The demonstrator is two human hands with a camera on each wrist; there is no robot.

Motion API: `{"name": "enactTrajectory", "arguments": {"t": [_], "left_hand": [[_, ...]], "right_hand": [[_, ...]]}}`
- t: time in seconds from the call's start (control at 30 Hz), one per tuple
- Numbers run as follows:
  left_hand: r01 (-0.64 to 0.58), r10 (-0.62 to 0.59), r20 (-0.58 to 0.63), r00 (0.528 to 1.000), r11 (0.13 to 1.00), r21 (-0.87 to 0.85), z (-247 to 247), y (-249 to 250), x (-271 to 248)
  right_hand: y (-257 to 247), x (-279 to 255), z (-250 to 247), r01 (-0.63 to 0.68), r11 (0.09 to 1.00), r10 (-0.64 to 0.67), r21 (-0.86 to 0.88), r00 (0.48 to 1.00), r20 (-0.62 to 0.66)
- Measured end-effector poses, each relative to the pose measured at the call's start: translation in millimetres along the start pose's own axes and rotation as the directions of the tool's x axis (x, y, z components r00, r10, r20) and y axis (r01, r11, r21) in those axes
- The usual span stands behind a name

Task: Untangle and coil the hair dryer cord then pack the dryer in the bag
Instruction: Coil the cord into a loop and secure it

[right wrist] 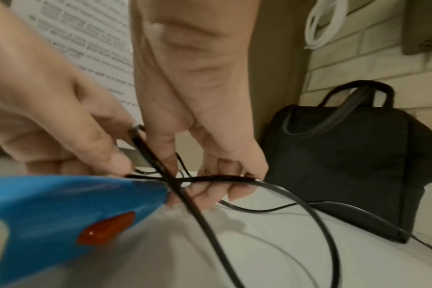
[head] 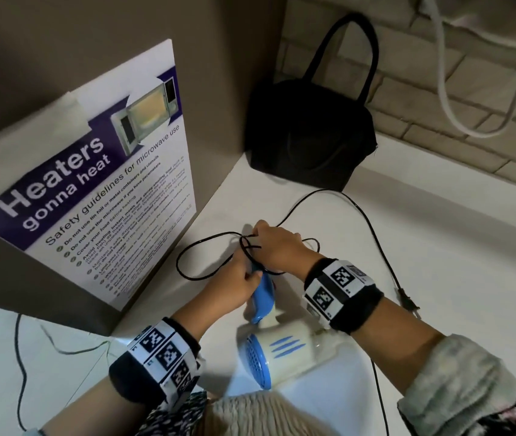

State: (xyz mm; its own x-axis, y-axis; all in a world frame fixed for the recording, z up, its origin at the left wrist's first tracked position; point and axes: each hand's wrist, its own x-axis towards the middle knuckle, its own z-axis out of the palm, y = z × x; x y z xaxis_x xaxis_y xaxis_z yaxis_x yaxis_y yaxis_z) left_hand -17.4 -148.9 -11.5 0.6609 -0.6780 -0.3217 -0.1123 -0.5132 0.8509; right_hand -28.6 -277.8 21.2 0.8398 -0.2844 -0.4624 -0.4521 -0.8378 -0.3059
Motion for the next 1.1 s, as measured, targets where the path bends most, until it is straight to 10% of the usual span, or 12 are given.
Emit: {"name": "enactTrajectory", "arguments": {"t": [0.17, 0.37, 0.6, 0.77, 0.83, 0.97, 1.1], "left_hand": [[0.033, -0.089, -0.183, 0.979, 0.957, -0.289, 1.6, 13.8, 9.6], [-0.146, 0.002, -0.328, 0.945, 0.898, -0.416, -7.1, 35.5, 1.9], [-0.216, 0.089, -0.254, 0.963, 0.82, -0.53, -8.0, 63.9, -23.8], [-0.189, 0.122, -0.162, 0.979, 0.838, -0.512, -19.6, 90.1, -39.0], [-0.179, 0.143, -0.112, 0.983, 0.863, -0.473, -23.4, 100.5, -44.7], [-0.085, 0.121, 0.045, 0.992, 0.87, -0.486, -28.8, 122.0, -54.8], [-0.081, 0.14, 0.157, 0.978, 0.939, -0.333, -32.6, 141.0, -63.8]], "right_hand": [[6.4, -21.0, -19.2, 0.059, 0.98, -0.067, 0.192, 0.997, 0.038], [19.5, -47.9, -49.1, 0.215, 0.889, -0.125, 0.404, 0.963, -0.237], [42.1, -63.0, -91.1, 0.322, 0.724, 0.037, 0.611, 0.865, -0.5], [55.7, -61.5, -98.1, 0.205, 0.873, 0.06, 0.442, 0.856, -0.514], [48.7, -70.8, -101.5, 0.24, 0.9, 0.034, 0.365, 0.794, -0.607], [7.4, -121.7, -119.0, 0.609, 0.786, -0.215, 0.108, 0.433, -0.875], [-22.4, -158.1, -121.0, 0.815, 0.57, -0.543, 0.105, 0.469, -0.697]]}}
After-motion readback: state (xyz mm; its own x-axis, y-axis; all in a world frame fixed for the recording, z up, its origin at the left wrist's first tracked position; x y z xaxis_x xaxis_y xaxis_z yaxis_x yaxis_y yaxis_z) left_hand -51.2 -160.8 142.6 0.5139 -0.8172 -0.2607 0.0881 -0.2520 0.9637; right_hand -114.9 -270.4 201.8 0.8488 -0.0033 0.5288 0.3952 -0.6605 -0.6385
